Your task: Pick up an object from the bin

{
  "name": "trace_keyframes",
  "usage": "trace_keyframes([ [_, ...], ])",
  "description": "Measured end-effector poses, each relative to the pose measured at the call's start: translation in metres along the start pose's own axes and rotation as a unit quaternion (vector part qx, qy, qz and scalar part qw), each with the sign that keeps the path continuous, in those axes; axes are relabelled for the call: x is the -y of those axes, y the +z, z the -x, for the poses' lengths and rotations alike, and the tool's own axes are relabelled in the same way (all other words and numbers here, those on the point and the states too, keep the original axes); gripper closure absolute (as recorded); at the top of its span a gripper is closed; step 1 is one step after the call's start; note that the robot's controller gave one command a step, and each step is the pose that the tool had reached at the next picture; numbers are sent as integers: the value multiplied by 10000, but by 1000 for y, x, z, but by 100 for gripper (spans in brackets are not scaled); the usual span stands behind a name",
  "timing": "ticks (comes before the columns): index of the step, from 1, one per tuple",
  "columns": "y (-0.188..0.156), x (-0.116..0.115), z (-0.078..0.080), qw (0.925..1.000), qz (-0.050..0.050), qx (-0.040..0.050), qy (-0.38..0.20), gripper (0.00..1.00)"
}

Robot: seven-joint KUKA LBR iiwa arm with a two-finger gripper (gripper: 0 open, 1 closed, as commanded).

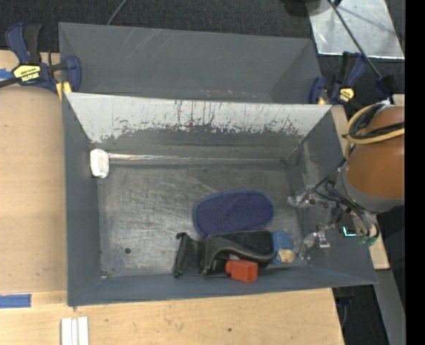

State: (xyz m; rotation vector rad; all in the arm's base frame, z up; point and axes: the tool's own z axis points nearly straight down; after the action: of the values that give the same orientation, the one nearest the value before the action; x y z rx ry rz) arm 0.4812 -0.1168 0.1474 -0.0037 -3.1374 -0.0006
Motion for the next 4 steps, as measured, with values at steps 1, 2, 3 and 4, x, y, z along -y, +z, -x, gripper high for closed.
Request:
trace_keyframes([
  [1,71,-46,9,9918,-74,135,-1271,0],
  [2,66,-48,17,9913,-82,275,-1288,100],
  [3,66,-101,49,9876,-83,145,-1561,100],
  [4,65,-186,93,9950,-8,159,-990,100],
])
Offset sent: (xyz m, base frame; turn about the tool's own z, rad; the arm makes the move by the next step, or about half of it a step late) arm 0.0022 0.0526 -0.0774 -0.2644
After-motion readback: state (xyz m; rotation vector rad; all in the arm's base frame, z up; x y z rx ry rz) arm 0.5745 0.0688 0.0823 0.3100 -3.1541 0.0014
